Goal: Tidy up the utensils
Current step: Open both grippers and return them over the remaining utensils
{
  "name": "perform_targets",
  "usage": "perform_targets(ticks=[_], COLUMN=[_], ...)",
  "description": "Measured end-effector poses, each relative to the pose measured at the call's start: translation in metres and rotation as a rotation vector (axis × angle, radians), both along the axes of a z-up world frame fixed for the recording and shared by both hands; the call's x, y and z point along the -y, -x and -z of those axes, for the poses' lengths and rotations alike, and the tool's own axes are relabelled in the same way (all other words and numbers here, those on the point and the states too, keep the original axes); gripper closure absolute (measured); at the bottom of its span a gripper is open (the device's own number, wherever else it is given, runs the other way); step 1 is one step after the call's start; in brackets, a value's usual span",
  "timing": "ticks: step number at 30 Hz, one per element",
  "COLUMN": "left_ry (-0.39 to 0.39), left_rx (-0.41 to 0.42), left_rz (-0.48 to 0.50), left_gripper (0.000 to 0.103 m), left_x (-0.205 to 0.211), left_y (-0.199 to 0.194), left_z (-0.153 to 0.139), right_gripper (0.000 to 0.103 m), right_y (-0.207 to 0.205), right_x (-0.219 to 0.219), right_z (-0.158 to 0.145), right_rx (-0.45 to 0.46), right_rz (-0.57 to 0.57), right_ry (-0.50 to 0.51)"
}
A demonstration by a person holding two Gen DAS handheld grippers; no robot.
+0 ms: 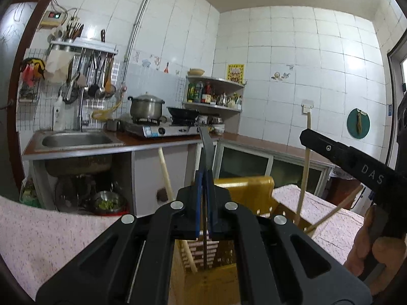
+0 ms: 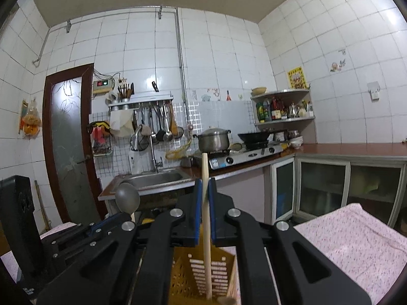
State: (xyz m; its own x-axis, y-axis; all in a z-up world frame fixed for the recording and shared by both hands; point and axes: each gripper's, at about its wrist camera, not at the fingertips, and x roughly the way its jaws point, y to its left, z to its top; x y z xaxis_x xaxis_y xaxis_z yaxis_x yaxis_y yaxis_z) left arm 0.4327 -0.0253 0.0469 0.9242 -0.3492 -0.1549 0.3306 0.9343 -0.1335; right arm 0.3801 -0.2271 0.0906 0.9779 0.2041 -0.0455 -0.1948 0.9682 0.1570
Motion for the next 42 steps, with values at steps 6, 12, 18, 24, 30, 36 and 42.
perform_targets(ticks=[6,12,18,24,30,36,42], left_ry=[-0.007,-0.019,-0.047,-0.078,-0.12,-0.104,-0.052], left_rx=[-0.103,-0.139,-0.156,-0.244,-0.407,-0.648,-0.816], left_rz=[-0.001,-0.071,-0.157,-0.217,-0.241,-0.217,-0.233], left_gripper=[0.101,0.063,0.03,0.007,0.005,0.005,0.019], left_x=[-0.004,-0.014,-0.031,-0.048,-0.058,-0.065,-0.065], left_y=[0.001,0.023,0.062,0.098,0.119,0.119,0.117], left_z=[0.002,-0.007,-0.024,-0.023,0.005,0.043,0.066], right_gripper=[0.097,0.096,0.084,0.049,0.049,0.049,0.051], right_y=[-0.005,0.007,0.04,0.084,0.098,0.098,0.097], right_x=[0.001,0.003,0.006,0.008,0.006,-0.002,-0.014], right_z=[0.008,0.003,-0.007,0.01,0.055,0.097,0.122], right_rx=[-0.081,-0.135,-0.165,-0.23,-0.418,-0.648,-0.8], right_rz=[-0.025,-0.018,-0.013,0.005,-0.003,-0.018,-0.021], right_ry=[0.003,0.023,0.052,0.071,0.108,0.129,0.148])
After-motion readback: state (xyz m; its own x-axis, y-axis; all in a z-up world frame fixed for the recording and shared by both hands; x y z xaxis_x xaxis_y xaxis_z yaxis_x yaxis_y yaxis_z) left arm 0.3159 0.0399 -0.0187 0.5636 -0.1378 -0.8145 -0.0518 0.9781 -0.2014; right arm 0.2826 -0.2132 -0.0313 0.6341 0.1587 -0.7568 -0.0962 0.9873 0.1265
